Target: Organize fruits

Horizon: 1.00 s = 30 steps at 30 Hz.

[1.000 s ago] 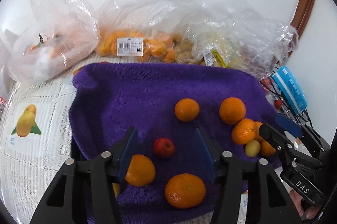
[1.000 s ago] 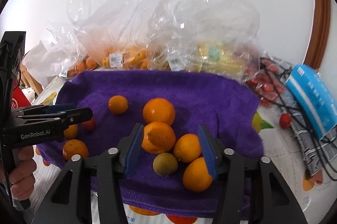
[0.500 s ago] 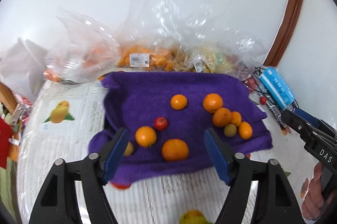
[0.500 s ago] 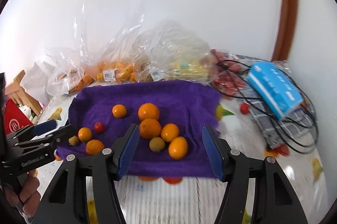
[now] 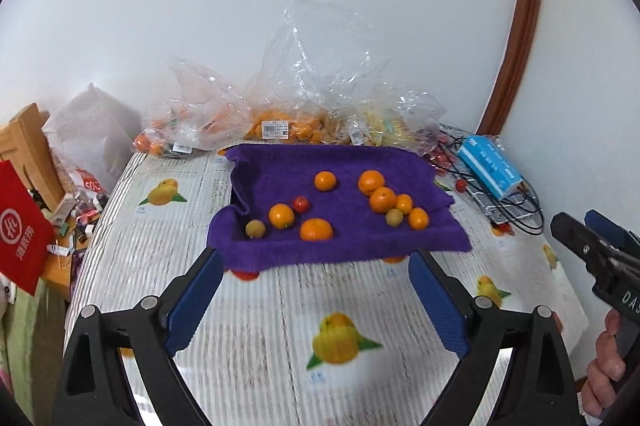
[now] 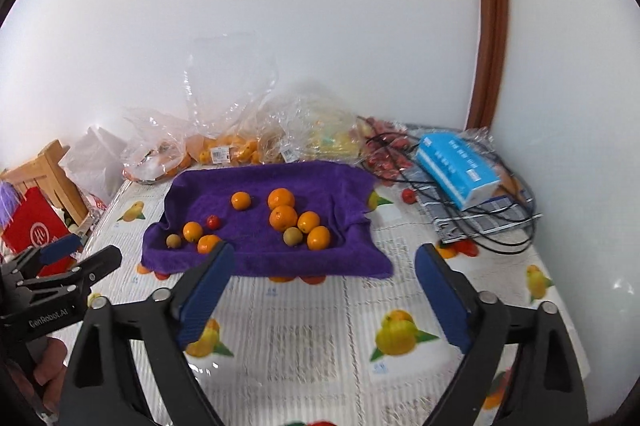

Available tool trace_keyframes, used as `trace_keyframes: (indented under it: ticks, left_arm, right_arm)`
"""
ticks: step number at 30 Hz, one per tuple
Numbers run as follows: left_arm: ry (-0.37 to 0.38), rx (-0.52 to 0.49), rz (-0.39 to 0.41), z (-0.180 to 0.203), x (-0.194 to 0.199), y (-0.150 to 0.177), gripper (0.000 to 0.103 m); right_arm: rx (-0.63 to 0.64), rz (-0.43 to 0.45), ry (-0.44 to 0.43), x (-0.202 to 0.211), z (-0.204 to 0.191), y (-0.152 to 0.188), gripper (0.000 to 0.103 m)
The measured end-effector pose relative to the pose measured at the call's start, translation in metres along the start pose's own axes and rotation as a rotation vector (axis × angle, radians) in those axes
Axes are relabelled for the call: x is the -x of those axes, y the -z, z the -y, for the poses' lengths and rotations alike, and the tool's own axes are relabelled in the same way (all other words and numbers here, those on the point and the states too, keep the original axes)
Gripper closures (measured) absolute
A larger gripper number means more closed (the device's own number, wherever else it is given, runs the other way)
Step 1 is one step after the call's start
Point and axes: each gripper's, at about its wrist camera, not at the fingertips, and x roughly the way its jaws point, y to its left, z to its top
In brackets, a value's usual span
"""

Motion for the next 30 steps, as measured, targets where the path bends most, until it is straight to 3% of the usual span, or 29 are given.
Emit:
trace_keyframes:
  ticks: [5,14,30]
  left_arm:
    - [-0.010,-0.019,0.034,0.007,0.031,0.015,0.002]
    - [-0.024,-0.034,0.083,0.021,0.073,0.033,0.000]
    - [-0.031,-0.040,0.099,0.031,0.086,0.041,0.000]
  right_arm:
    - [0.008,0.046,0.004,0.038,0.002,0.019,0.001]
    - [-0.030,0.059,-0.046,0.084,0.012,0.043,0.000]
    - [-0.040,0.071,-0.021,0.110,0.023,0.056,0.000]
